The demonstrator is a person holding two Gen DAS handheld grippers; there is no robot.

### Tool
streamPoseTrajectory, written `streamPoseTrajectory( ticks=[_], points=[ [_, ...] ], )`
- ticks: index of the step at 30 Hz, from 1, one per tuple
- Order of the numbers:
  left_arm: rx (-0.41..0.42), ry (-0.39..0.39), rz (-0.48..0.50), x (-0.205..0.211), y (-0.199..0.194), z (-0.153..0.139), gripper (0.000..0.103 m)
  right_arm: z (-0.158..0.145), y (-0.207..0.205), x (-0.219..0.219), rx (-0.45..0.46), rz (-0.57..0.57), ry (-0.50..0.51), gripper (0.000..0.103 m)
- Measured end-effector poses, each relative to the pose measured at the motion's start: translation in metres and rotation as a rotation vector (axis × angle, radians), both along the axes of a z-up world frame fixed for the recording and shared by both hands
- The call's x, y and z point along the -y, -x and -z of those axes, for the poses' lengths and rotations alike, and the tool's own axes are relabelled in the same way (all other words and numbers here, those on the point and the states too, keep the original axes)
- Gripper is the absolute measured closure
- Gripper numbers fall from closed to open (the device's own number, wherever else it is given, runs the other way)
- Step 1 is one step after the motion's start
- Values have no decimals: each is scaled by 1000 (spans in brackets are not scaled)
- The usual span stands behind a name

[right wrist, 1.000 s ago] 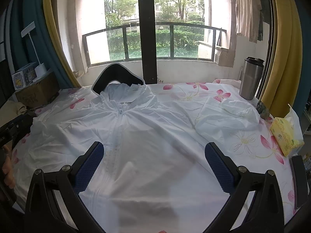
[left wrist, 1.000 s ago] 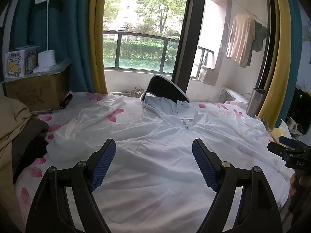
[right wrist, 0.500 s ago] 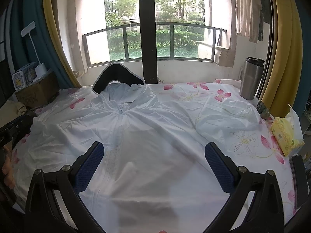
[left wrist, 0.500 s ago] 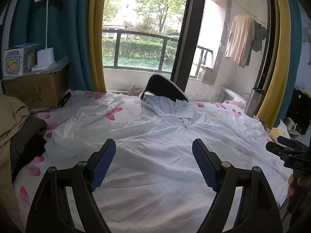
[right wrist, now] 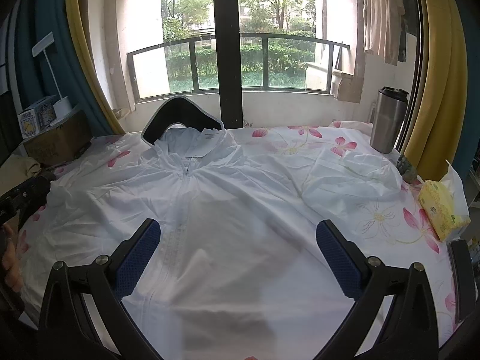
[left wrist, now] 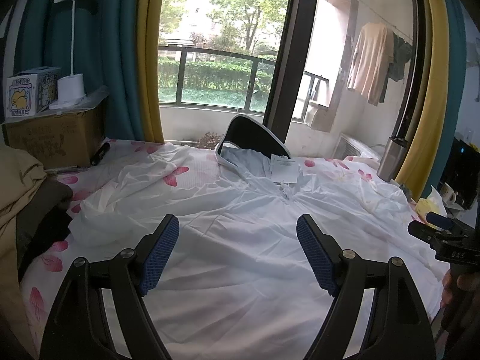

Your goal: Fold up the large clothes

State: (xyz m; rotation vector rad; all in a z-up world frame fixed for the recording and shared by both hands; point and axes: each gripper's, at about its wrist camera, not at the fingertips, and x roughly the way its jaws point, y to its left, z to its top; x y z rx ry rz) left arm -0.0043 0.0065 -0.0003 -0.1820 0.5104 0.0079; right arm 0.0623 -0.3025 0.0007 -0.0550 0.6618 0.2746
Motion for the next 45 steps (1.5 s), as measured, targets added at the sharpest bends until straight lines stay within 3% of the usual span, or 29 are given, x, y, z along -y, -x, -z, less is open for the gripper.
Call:
streamPoseTrajectory(
  ticks=[28,35,45],
  points=[
    [-33,5,32,11,-17,3,20,14,-16,8,-45,-10,-9,1],
    [-60,-41,62,20,-47,1,20,22,-40,45,-74,3,32,1],
    [-137,-25,82,30,-93,17,20,25,-108,123,-86,76,86,3]
  ],
)
